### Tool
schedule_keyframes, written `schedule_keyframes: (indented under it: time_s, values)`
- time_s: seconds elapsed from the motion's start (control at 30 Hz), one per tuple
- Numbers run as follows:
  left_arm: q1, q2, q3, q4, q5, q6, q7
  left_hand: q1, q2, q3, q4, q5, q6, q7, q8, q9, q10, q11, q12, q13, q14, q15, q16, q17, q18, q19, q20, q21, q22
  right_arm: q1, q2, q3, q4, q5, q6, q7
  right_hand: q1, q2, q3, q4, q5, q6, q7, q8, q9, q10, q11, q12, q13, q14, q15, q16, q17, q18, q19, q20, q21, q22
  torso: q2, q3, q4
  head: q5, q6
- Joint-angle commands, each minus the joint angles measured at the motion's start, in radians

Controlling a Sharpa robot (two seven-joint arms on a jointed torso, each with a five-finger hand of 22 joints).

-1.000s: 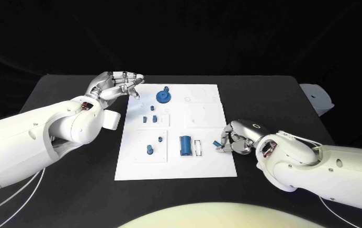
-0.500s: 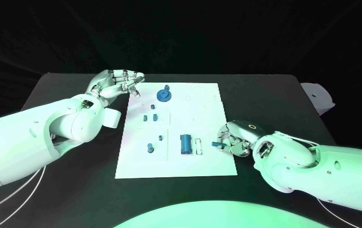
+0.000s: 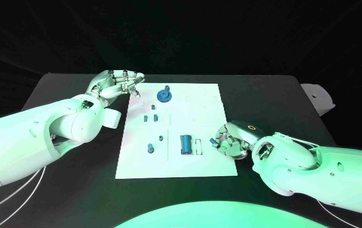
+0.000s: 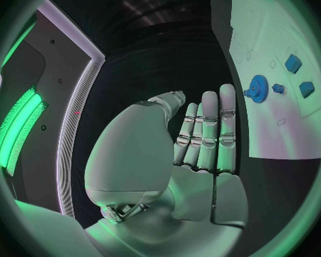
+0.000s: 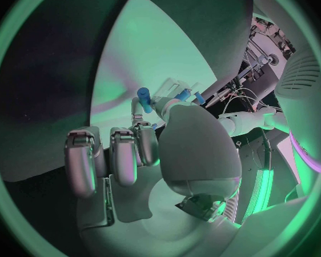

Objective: Assemble the parts on the task board

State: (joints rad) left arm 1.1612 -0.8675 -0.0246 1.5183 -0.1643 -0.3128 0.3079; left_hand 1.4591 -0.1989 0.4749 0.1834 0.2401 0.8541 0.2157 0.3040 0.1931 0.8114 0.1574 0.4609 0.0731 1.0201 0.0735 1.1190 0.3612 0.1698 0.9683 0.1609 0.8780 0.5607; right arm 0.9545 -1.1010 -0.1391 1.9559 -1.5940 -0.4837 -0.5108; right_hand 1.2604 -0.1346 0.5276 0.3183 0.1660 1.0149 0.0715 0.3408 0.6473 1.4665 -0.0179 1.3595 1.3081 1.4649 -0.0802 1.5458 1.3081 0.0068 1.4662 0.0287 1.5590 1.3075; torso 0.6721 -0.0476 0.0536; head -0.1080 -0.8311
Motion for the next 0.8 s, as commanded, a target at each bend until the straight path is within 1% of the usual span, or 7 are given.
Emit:
schedule_keyframes:
  time_s: [0.03,0.2,0.37,0.6,0.67,0.77,0.8]
  values:
    - [0.0,0.002,0.001,0.003,0.003,0.011,0.005,-0.01,0.002,0.006,-0.003,-0.001,-0.007,-0.002,0.007,0.002,-0.006,-0.003,0.005,0.001,-0.005,0.001,0.003,-0.001,0.015,-0.008,0.0,-0.007,-0.002,0.003,0.019,0.0,0.006,0.078,-0.03,-0.01,-0.014,-0.006,0.193,-0.196,-0.003,0.013,-0.007,0.016,0.017,0.032,0.005,0.002,0.143,0.092,0.004,-0.001,0.195,-0.005,0.102,0.002,0.003,0.261,0.002,-0.0001,-0.0005,0.002,0.0]
    - [0.0,0.003,0.001,0.003,0.003,0.012,0.004,-0.01,0.002,0.006,-0.003,-0.001,-0.007,-0.002,0.007,0.002,-0.006,-0.003,0.005,0.001,-0.005,0.001,0.003,-0.001,0.015,-0.008,0.0,-0.007,-0.002,0.006,0.051,0.0,-0.005,0.144,-0.05,-0.012,-0.039,-0.016,0.187,-0.2,-0.001,0.013,-0.009,0.019,0.022,0.033,0.004,0.003,0.144,0.092,0.003,-0.001,0.193,-0.004,0.101,0.001,-0.001,0.26,0.002,-0.0007,-0.0007,0.001,-0.001]
    - [0.0,0.003,0.001,0.004,0.003,0.014,0.003,-0.01,0.002,0.006,-0.003,-0.001,-0.007,-0.002,0.007,0.002,-0.006,-0.003,0.005,0.001,-0.005,0.001,0.003,-0.001,0.015,-0.008,0.0,-0.007,-0.002,0.007,0.076,0.0,-0.012,0.196,-0.062,-0.015,-0.067,-0.022,0.175,-0.199,0.005,0.015,-0.012,0.023,0.028,0.034,0.001,0.004,0.145,0.092,0.001,-0.001,0.194,-0.004,0.101,0.0,0.0,0.26,0.003,0.0001,0.0001,0.003,-0.002]
    - [0.0,0.003,0.001,0.005,0.003,0.015,0.002,-0.011,0.002,0.007,-0.005,-0.001,-0.007,-0.002,0.009,0.002,-0.009,-0.003,0.007,0.001,-0.006,0.001,0.004,-0.001,0.015,-0.008,0.0,-0.007,-0.002,0.006,0.11,0.001,-0.033,0.243,-0.019,-0.018,-0.114,-0.024,0.14,-0.19,0.032,0.026,-0.018,0.029,0.034,0.038,-0.004,0.014,0.151,0.093,-0.003,0.0,0.198,-0.006,0.103,-0.004,0.006,0.262,0.003,0.0005,-0.0008,0.006,0.0]
    - [0.0,0.003,0.001,0.005,0.003,0.015,0.002,-0.011,0.002,0.007,-0.005,-0.001,-0.007,-0.002,0.009,0.002,-0.009,-0.003,0.007,0.001,-0.006,0.001,0.004,-0.001,0.015,-0.008,0.0,-0.007,-0.002,0.006,0.118,0.001,-0.039,0.249,-0.012,-0.018,-0.137,-0.021,0.124,-0.178,0.037,0.03,-0.019,0.03,0.035,0.039,-0.005,0.016,0.152,0.093,-0.004,0.001,0.2,-0.006,0.104,-0.005,0.009,0.262,0.004,0.0021,-0.0008,0.007,-0.002]
    - [0.0,0.002,0.001,0.006,0.003,0.014,0.002,-0.011,0.002,0.007,-0.005,-0.001,-0.007,-0.002,0.009,0.002,-0.009,-0.003,0.007,0.001,-0.006,0.001,0.004,-0.001,0.015,-0.008,0.0,-0.007,-0.002,0.006,0.126,0.001,-0.045,0.254,-0.006,-0.019,-0.162,-0.019,0.107,-0.164,0.037,0.033,-0.02,0.029,0.035,0.04,-0.005,0.017,0.154,0.094,-0.005,0.002,0.201,-0.006,0.104,-0.006,0.009,0.263,0.004,0.0021,-0.001,0.007,-0.004]
    - [0.0,0.002,0.001,0.006,0.003,0.014,0.002,-0.011,0.002,0.007,-0.005,-0.001,-0.007,-0.002,0.009,0.002,-0.009,-0.003,0.007,0.001,-0.006,0.001,0.004,-0.001,0.015,-0.008,0.0,-0.007,-0.002,0.006,0.128,0.001,-0.047,0.255,-0.005,-0.019,-0.173,-0.017,0.101,-0.156,0.036,0.035,-0.02,0.029,0.034,0.04,-0.005,0.017,0.154,0.094,-0.005,0.002,0.202,-0.006,0.104,-0.006,0.01,0.263,0.003,0.0013,-0.0011,0.006,-0.004]
